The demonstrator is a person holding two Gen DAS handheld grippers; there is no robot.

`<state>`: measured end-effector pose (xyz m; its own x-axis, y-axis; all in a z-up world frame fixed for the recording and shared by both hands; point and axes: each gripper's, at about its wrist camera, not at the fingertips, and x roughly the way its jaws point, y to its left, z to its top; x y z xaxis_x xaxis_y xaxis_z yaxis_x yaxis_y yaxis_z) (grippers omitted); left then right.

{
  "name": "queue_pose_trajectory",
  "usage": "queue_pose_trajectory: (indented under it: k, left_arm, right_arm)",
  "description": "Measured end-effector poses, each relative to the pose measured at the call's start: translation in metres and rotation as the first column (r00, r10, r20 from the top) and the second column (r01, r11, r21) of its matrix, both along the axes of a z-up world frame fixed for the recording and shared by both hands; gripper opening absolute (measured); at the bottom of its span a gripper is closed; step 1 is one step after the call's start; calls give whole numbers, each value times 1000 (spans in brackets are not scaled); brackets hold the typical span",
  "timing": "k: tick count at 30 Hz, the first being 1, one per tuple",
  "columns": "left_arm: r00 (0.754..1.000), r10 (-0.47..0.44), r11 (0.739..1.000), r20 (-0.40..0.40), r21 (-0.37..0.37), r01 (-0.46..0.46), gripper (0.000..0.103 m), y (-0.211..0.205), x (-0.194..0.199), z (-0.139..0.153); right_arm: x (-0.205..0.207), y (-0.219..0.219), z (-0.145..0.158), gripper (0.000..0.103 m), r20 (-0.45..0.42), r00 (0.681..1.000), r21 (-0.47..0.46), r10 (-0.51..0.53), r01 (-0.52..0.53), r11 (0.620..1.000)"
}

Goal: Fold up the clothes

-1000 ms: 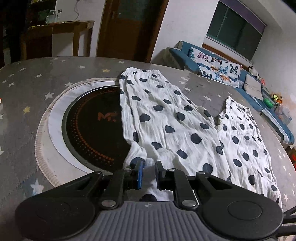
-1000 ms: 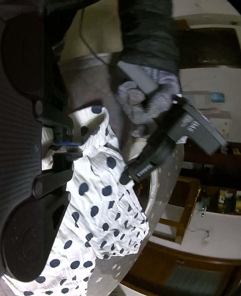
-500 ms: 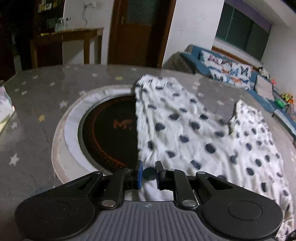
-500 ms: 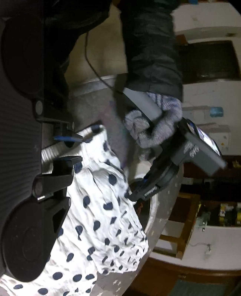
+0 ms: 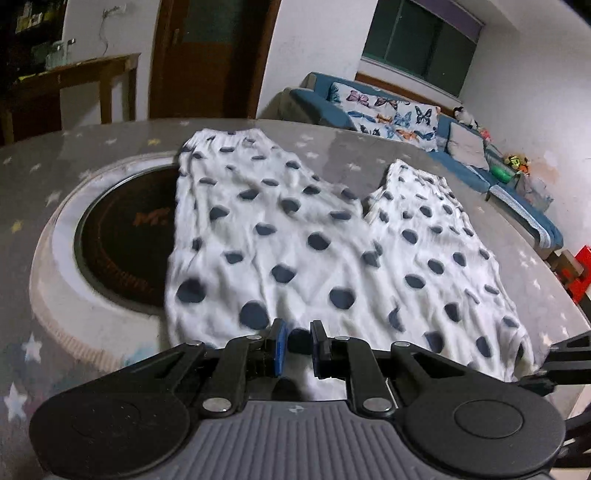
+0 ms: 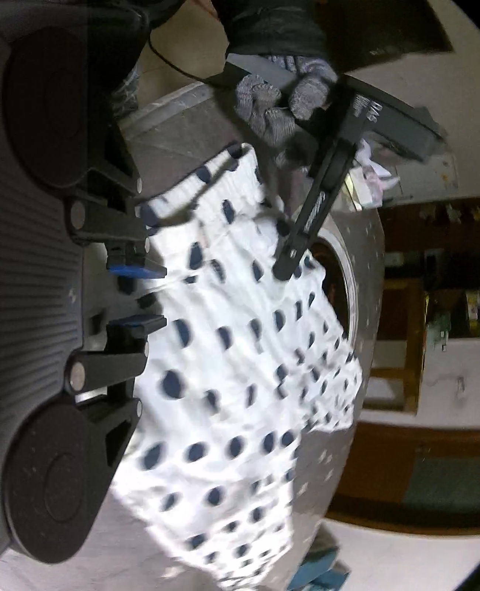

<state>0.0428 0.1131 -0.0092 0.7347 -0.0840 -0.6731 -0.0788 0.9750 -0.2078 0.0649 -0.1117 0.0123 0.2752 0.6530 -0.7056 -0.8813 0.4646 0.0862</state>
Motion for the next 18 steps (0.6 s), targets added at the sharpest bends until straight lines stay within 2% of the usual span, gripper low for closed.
queue_pose_trajectory:
  k: [4, 6, 9, 12, 18]
  left_arm:
    - [1000, 8, 1000, -6, 16, -8, 19, 2, -3, 3]
    - [1000, 9, 1000, -3, 20, -9, 20, -1, -3, 7]
    - [1000, -4, 1000, 21, 13, 3, 20, -10, -2, 13]
    - [999, -23, 1000, 34, 15, 23, 23, -21, 1, 15]
    - [999, -47, 998, -2, 40, 48, 23, -25, 7, 1]
  right_arm:
    - [-3, -14, 6, 29, -21, 999, 15, -29, 29, 999]
    - [1, -14, 12, 30, -2, 999, 31, -35, 35, 999]
    - [11, -9, 20, 39, 42, 997, 52, -62, 59, 997]
    - [29, -6, 17, 39, 64, 990, 49, -123, 120, 992]
    - [48, -19, -3, 39, 30, 980, 6, -195, 195, 981]
